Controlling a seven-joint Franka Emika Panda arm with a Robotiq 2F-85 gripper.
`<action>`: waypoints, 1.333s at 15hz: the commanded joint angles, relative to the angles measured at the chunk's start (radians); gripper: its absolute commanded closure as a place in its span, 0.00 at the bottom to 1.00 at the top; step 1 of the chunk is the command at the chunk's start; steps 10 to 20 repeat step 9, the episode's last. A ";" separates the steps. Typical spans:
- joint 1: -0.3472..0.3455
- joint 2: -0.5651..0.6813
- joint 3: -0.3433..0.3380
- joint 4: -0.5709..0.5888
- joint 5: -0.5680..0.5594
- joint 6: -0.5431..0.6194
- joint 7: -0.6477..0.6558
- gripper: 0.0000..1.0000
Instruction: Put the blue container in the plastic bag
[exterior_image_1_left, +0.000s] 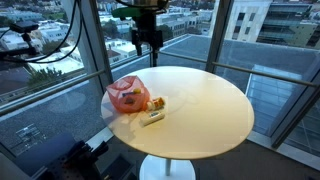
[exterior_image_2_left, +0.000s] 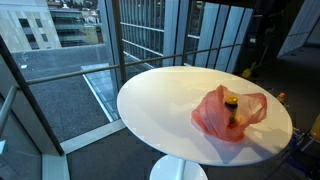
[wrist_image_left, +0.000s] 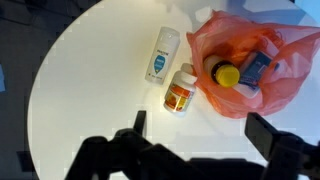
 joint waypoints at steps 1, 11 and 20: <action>-0.020 -0.125 0.000 -0.121 0.019 0.062 -0.090 0.00; -0.029 -0.145 0.006 -0.134 0.014 0.041 -0.090 0.00; -0.029 -0.145 0.006 -0.134 0.014 0.041 -0.090 0.00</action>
